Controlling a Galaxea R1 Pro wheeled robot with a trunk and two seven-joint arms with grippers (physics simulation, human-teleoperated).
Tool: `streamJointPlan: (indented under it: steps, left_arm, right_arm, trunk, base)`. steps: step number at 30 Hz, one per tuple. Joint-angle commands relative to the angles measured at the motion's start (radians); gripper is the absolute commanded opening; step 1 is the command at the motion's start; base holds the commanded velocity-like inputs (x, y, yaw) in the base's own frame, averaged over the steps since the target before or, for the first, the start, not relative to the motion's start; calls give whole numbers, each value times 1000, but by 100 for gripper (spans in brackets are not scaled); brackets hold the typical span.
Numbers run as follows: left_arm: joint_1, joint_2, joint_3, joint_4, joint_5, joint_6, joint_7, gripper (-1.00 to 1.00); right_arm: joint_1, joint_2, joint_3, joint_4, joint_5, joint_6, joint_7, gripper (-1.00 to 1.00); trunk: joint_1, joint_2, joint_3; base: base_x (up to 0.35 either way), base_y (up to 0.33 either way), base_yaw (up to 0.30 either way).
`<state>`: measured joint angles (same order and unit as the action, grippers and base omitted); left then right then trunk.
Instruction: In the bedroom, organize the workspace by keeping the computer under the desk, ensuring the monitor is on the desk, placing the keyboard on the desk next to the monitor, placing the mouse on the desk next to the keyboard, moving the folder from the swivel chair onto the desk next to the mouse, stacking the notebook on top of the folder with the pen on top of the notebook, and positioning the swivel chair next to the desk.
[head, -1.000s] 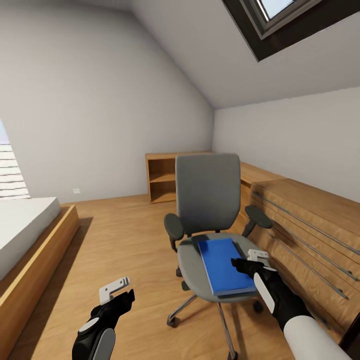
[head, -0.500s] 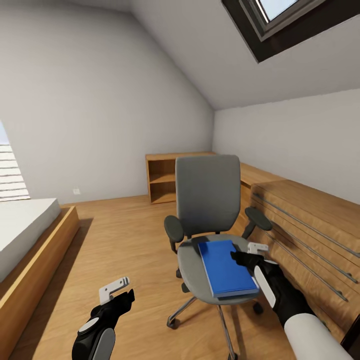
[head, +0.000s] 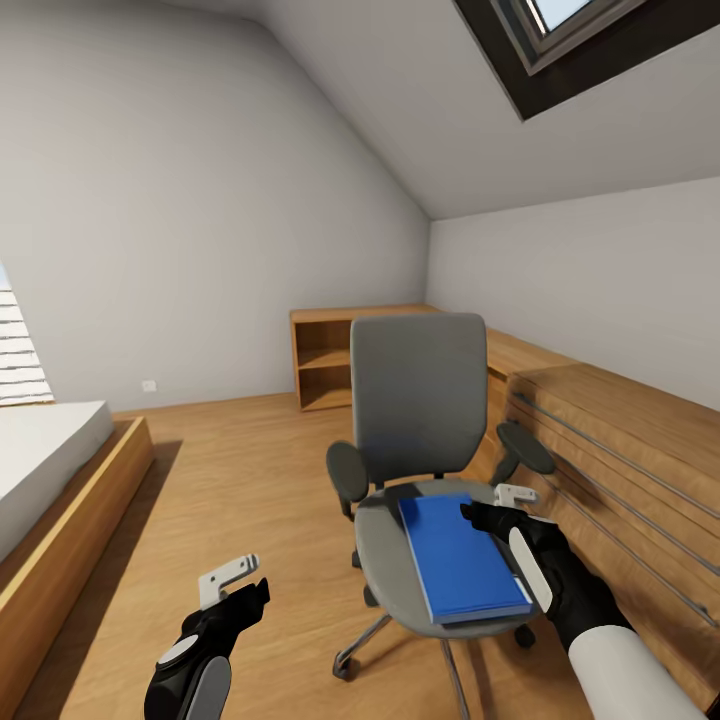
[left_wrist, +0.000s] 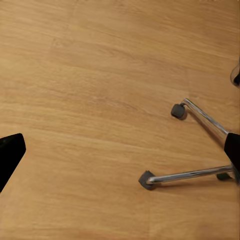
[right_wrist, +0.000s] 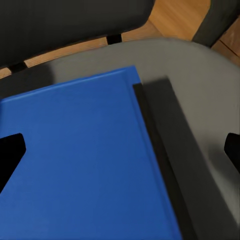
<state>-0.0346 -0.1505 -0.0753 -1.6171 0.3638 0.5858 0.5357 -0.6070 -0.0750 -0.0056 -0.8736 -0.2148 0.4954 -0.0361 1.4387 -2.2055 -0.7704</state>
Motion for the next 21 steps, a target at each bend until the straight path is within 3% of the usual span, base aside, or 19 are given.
streamJointPlan:
  steps: [1, 14, 21]
  left_arm:
    - [-1, 0, -1, -1, 10, 2, 10, 100]
    - [-1, 0, -3, -1, 11, 2, 9, 100]
    - [-1, 0, -3, -1, 11, 3, 6, 100]
  right_arm:
    - [0, 0, 0, -2, -9, 4, -3, 100]
    - [0, 3, 3, -3, -10, 6, -2, 100]
    - [0, 4, -1, -14, -9, 7, -2, 100]
  trunk:
    - [0, 0, -1]
    - [0, 0, -1]
    - [0, 0, -1]
  base:
    - [214, 0, 0]
    - [54, 0, 0]
    - [230, 23, 0]
